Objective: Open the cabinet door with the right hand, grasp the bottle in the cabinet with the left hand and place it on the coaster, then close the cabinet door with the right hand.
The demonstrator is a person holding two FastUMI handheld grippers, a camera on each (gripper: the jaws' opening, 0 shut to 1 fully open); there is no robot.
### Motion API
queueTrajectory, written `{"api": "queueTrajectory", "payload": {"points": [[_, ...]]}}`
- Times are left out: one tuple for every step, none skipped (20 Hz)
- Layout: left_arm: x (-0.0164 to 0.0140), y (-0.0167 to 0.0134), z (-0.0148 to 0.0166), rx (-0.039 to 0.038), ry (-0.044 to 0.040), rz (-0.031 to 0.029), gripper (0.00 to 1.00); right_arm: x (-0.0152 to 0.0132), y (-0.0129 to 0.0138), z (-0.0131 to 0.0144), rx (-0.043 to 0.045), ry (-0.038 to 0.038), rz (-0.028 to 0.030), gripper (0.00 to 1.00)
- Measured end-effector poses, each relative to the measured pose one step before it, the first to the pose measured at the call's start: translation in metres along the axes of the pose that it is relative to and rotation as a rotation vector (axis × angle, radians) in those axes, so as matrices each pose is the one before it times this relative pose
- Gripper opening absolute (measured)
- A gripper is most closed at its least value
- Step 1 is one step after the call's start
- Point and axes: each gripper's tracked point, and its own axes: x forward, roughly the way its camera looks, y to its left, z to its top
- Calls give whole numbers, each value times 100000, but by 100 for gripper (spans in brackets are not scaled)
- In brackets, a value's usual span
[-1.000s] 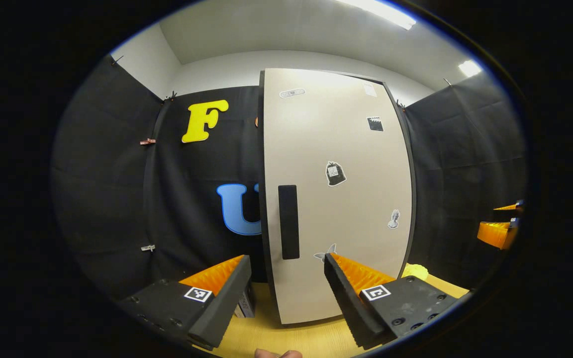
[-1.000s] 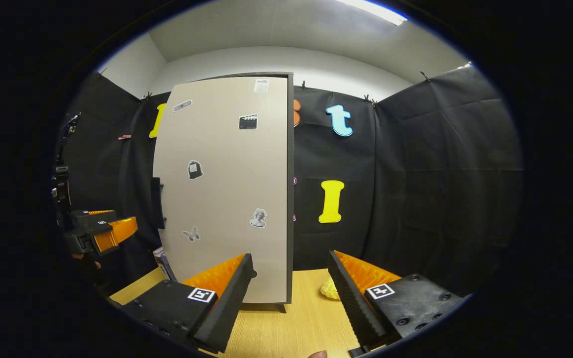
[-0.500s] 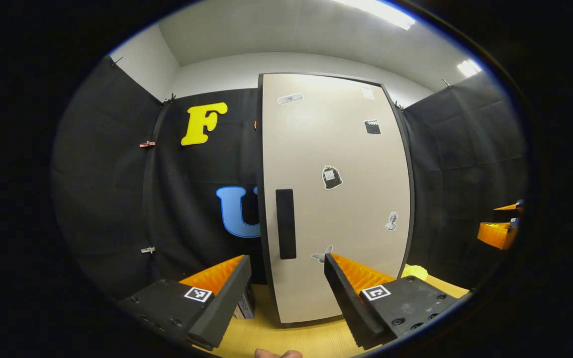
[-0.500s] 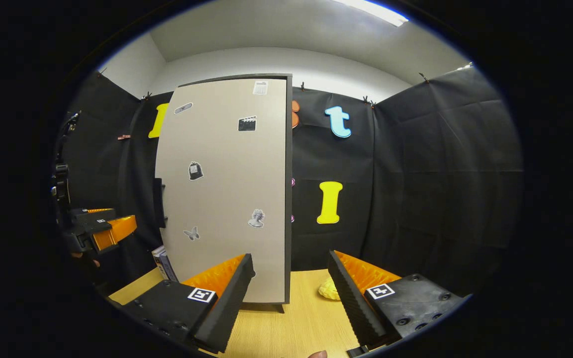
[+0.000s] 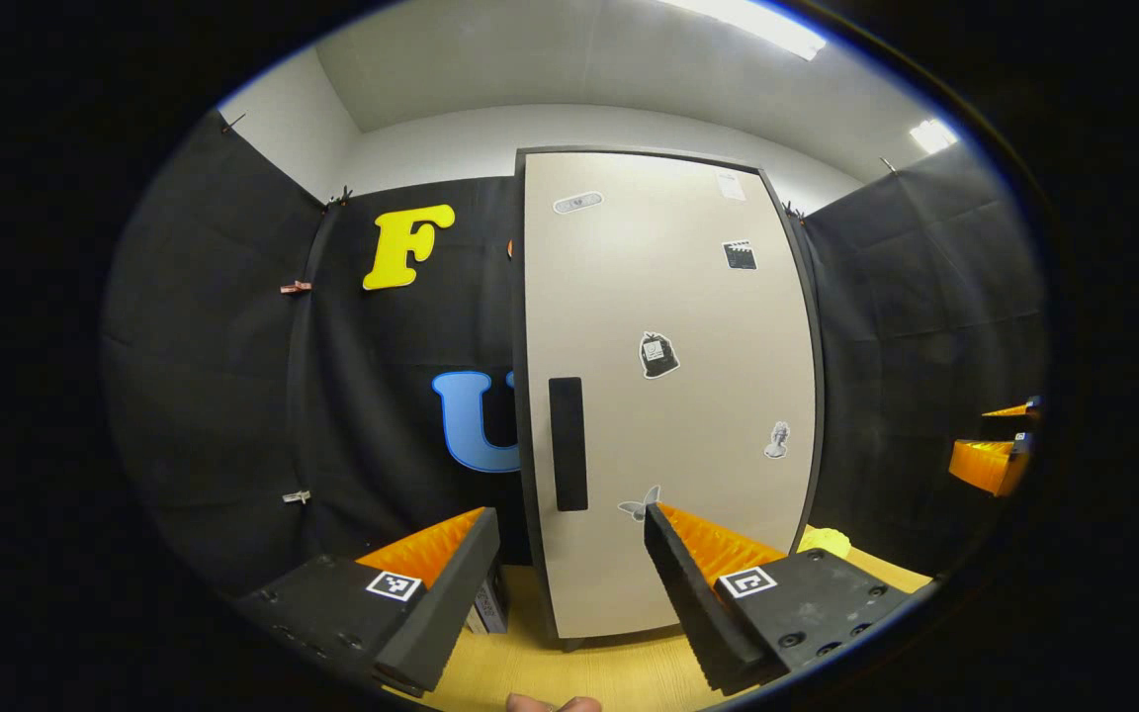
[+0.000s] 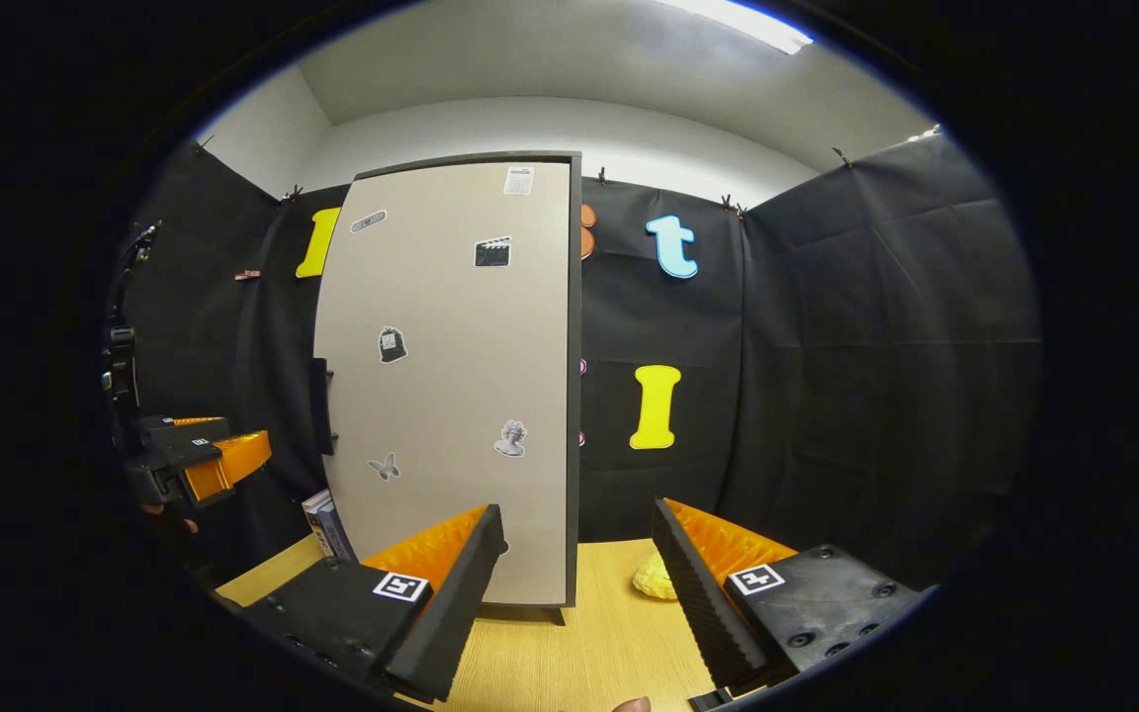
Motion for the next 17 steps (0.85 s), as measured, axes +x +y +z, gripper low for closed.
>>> {"api": "queueTrajectory", "payload": {"points": [[-22, 8, -23, -29, 109, 209, 93, 6, 77, -66, -50, 54, 115, 94], [-29, -1, -26, -104, 130, 40, 93, 3, 5, -3, 35, 104, 7, 94], [-19, 18, -60, -121, 193, 266, 93, -52, 33, -33, -9, 34, 103, 94], [-22, -28, -45, -150, 140, 144, 94, -74, 41, -4, -70, -55, 25, 94], [-29, -29, -10, -88, 76, -36, 93, 54, 63, -11, -53, 74, 13, 94], [-28, 7, 28, 58, 88, 82, 94, -52, 1, -30, -18, 10, -8, 94], [8, 2, -37, 120, -71, -86, 94, 10, -26, -64, 7, 134, -38, 94], [11, 40, 51, 196, -37, 99, 93, 49, -26, 61, -5, -13, -2, 94], [8, 3, 34, -62, -257, -98, 93, 72, -62, 24, -69, -127, -143, 94], [-10, -24, 37, -157, -115, -40, 93, -59, -56, 79, -5, -78, -67, 94], [-18, -24, -26, -79, -113, -3, 93, -53, 40, 19, 44, -153, 20, 94], [8, 8, -18, 10, 65, 55, 93, 12, 28, 2, -66, 65, -38, 94], [10, -11, -18, -89, 87, -1, 93, 10, -21, -9, -77, -92, -17, 94], [-23, -17, 28, -138, 95, 1, 93, -71, 0, -4, -40, 58, 5, 94], [-34, -19, -49, -23, 36, -22, 93, -40, 69, -9, -13, -46, 68, 94], [-16, 10, -26, 74, 79, 36, 93, 2, 72, 70, 16, -112, 11, 94], [7, 8, 4, 127, 5, 19, 94, 125, 55, 51, 2, -175, 30, 94]]}}
